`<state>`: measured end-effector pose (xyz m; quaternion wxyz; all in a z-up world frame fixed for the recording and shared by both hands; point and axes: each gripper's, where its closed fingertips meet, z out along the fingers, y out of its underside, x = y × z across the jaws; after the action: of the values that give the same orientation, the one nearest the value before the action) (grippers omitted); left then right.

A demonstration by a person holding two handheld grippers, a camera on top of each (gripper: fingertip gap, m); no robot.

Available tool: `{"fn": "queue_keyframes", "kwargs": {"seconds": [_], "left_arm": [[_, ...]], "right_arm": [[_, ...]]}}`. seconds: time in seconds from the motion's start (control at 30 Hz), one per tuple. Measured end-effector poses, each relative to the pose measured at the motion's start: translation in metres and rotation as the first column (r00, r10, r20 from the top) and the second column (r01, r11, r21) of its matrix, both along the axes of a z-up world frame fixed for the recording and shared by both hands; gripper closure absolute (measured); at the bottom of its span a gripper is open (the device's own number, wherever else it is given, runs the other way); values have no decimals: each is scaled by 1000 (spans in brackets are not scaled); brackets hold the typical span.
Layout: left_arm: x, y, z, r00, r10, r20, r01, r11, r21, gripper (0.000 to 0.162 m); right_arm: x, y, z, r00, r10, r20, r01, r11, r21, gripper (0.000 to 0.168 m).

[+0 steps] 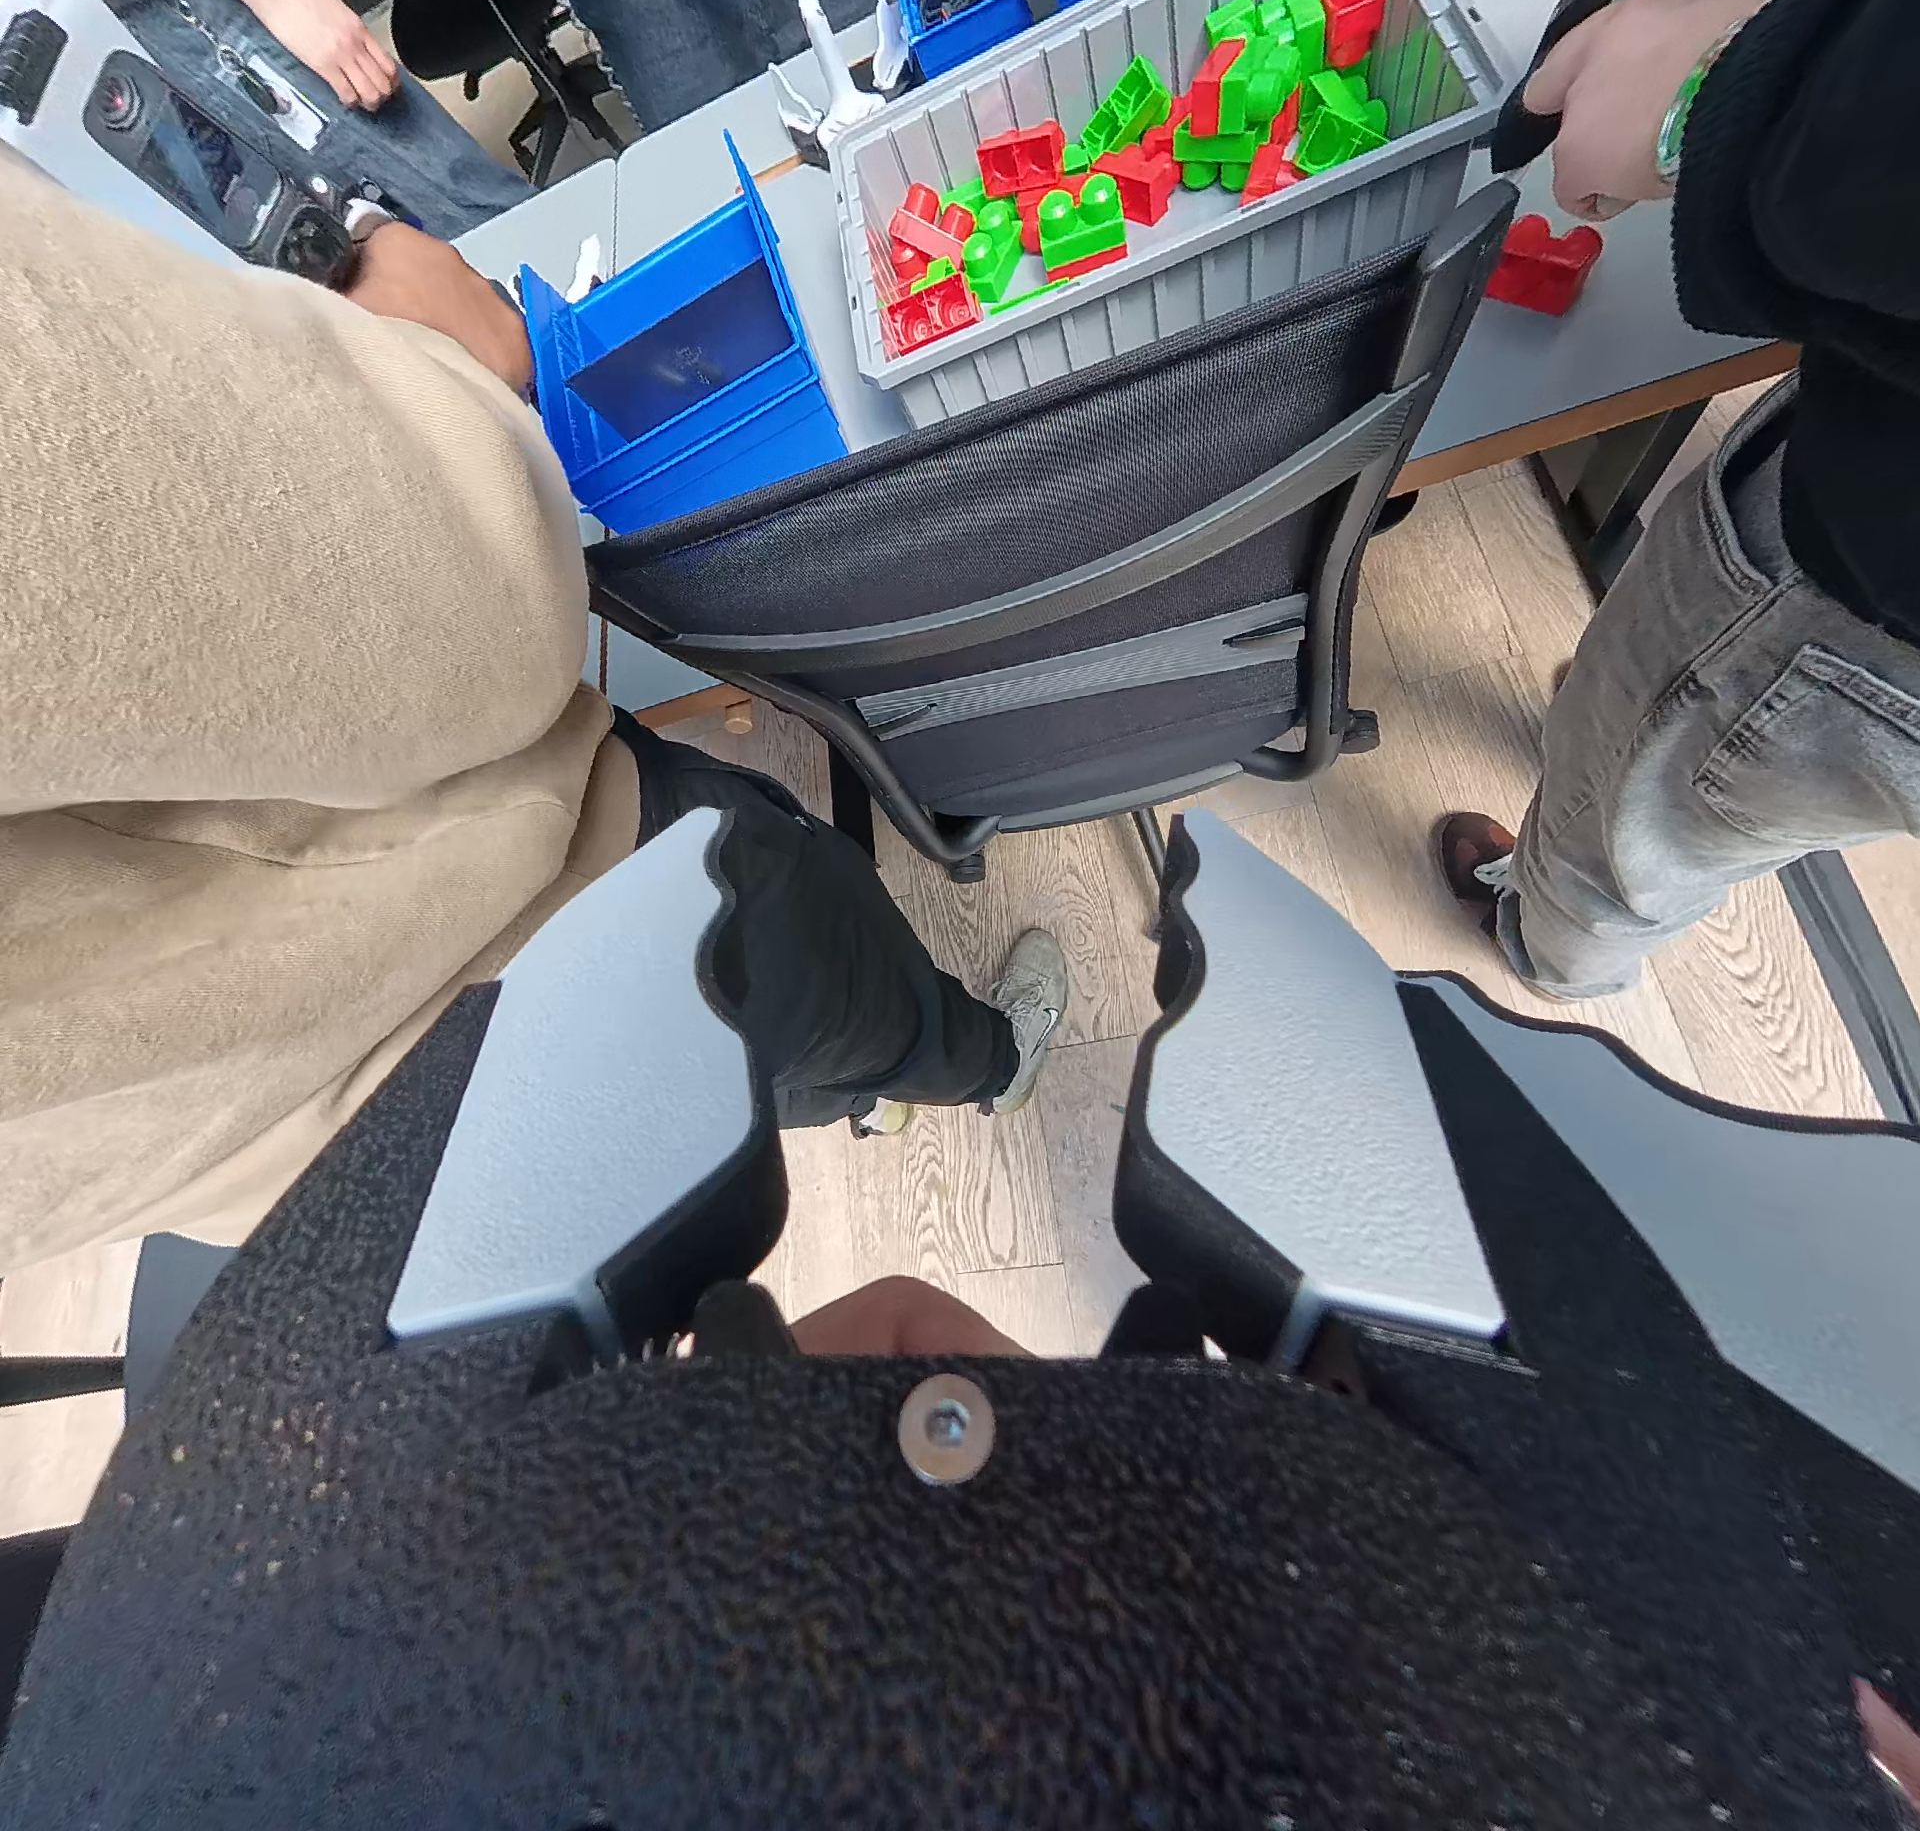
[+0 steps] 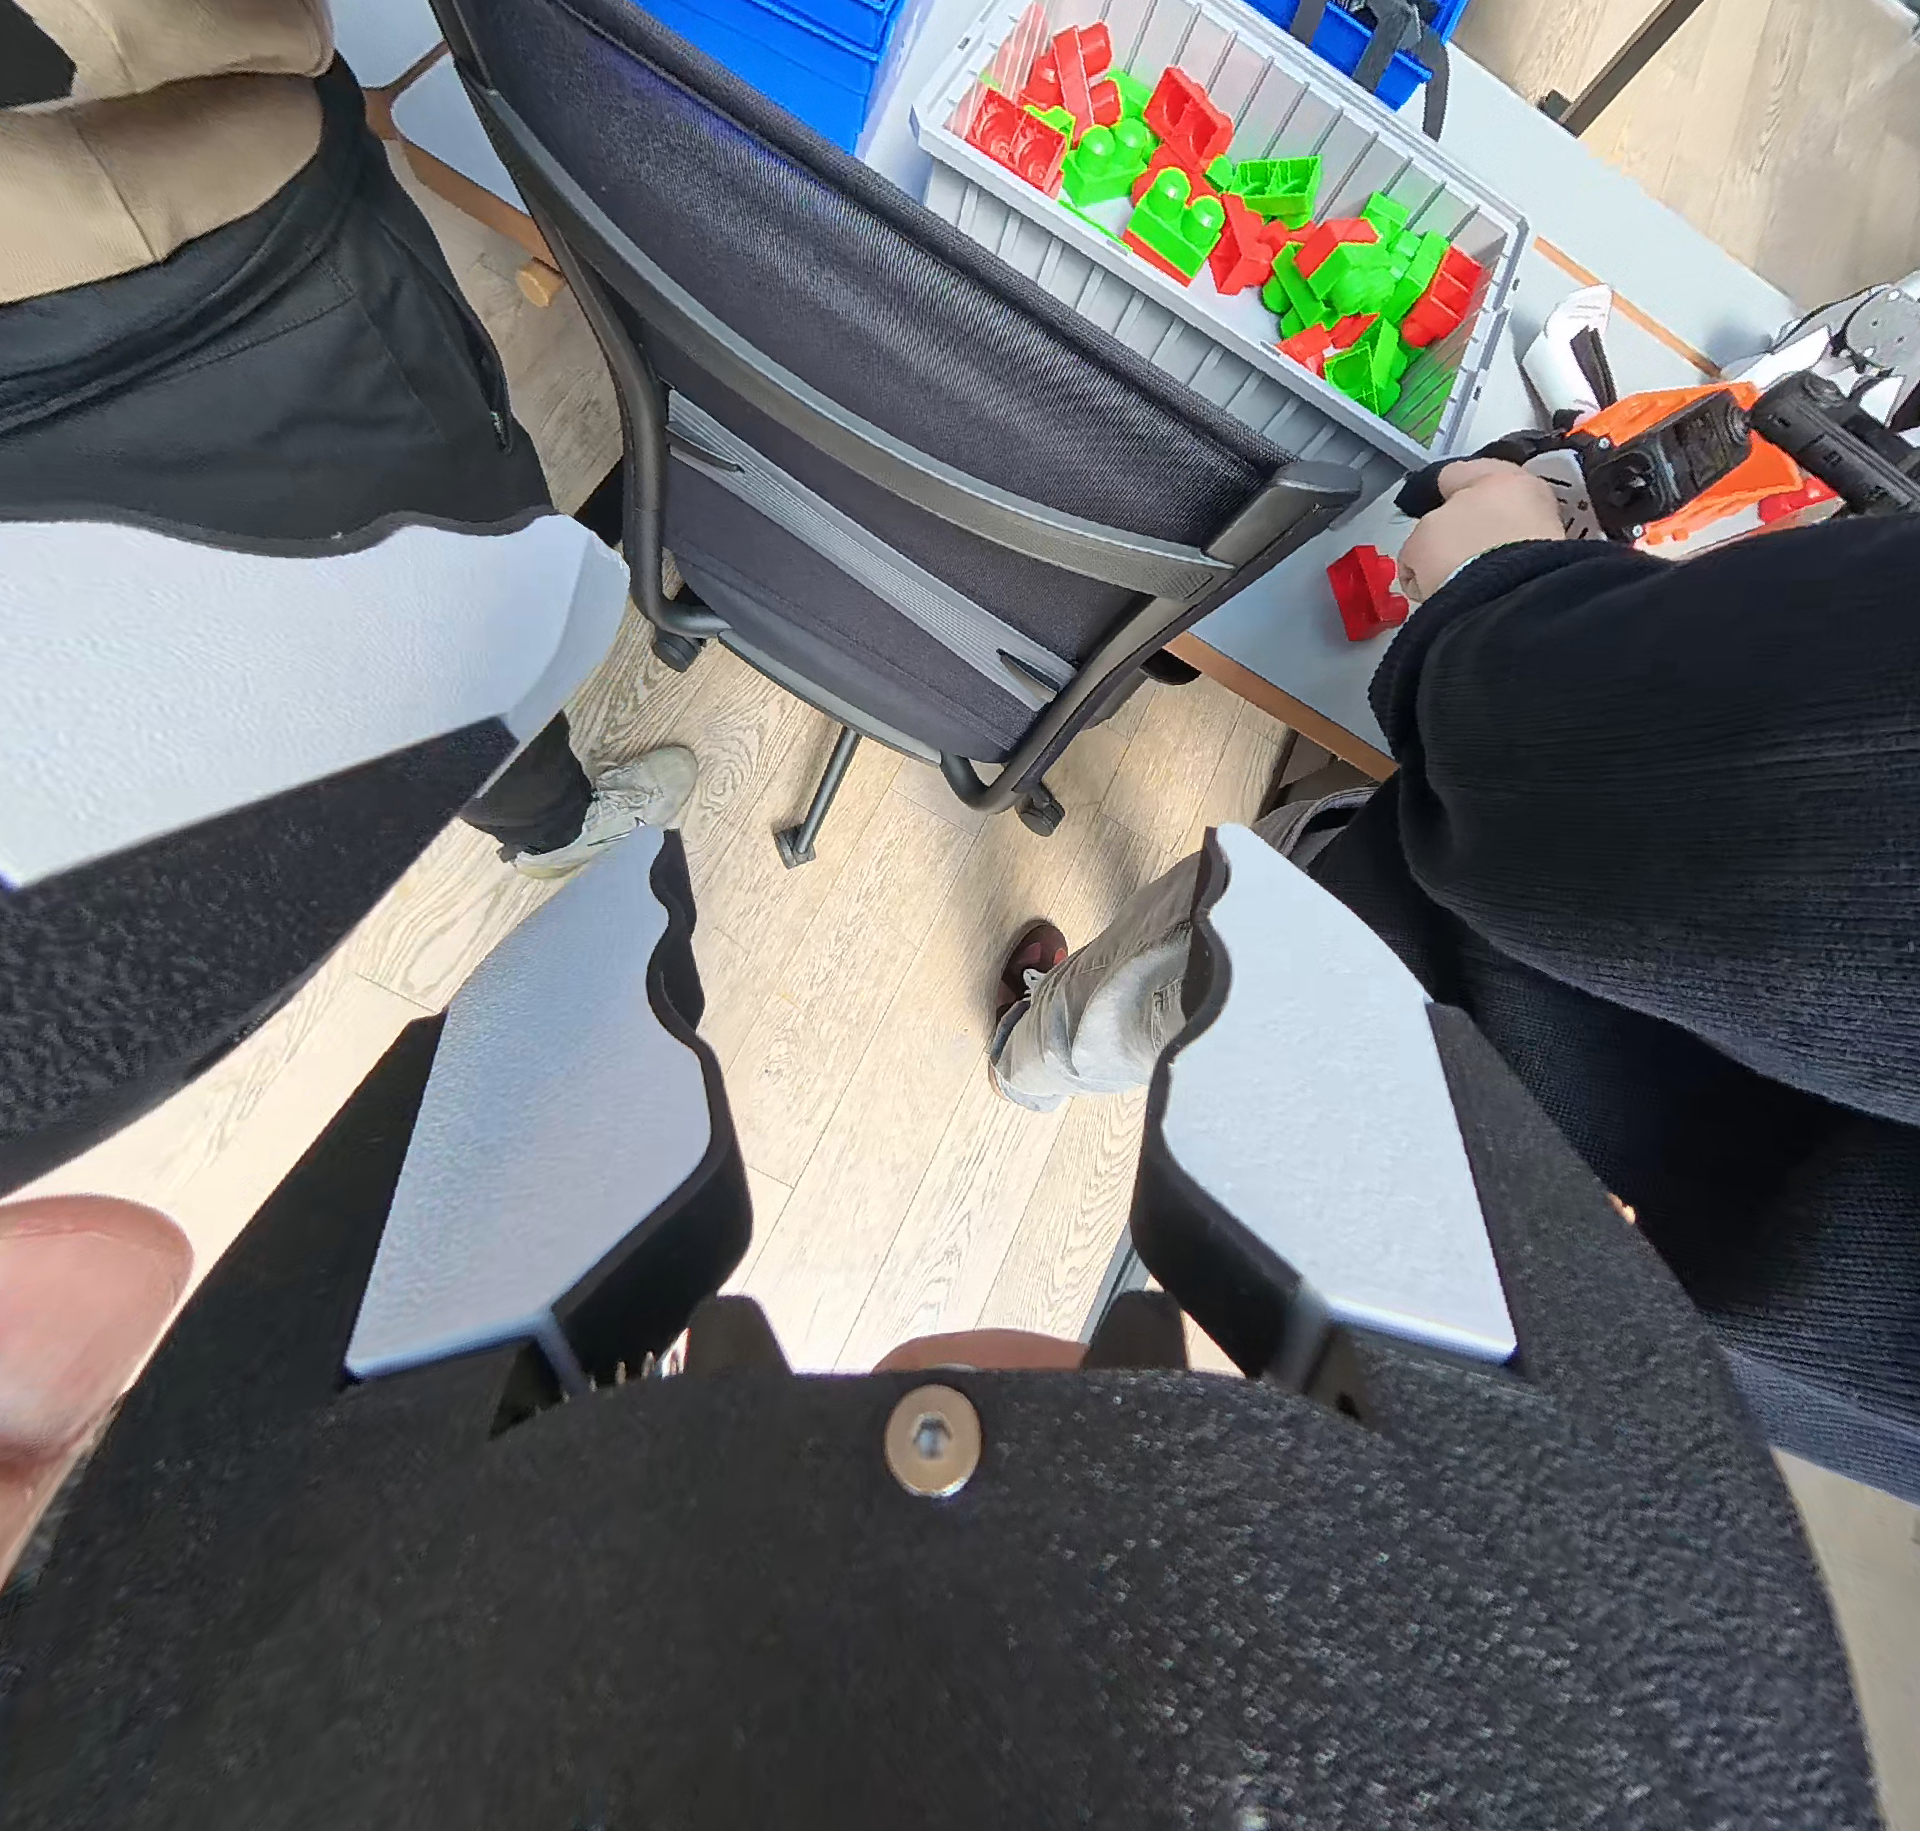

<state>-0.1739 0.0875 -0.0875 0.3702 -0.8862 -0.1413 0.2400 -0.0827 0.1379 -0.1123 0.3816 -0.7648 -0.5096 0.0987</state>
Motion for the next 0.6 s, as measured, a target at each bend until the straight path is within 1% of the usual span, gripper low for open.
{"fn": "queue_keyframes", "kwargs": {"seconds": [0.17, 0.27, 0.33, 0.6], "left_arm": [[2, -3, -19, 999, 5, 49, -4, 1000, -26, 84], [6, -4, -36, 992, 14, 127, -9, 999, -39, 83], [7, -5, -42, 989, 16, 145, -9, 999, -48, 83], [7, 5, -39, 988, -3, 152, 2, 1000, 5, 84]], "right_arm": [[12, 12, -10, 999, -42, -7, 42, 999, -24, 76], [16, 17, -14, 998, -59, -18, 58, 998, -32, 77], [17, 19, -16, 998, -62, -23, 61, 997, -40, 77], [14, 28, -19, 997, -52, -48, 50, 998, -46, 78]]}}
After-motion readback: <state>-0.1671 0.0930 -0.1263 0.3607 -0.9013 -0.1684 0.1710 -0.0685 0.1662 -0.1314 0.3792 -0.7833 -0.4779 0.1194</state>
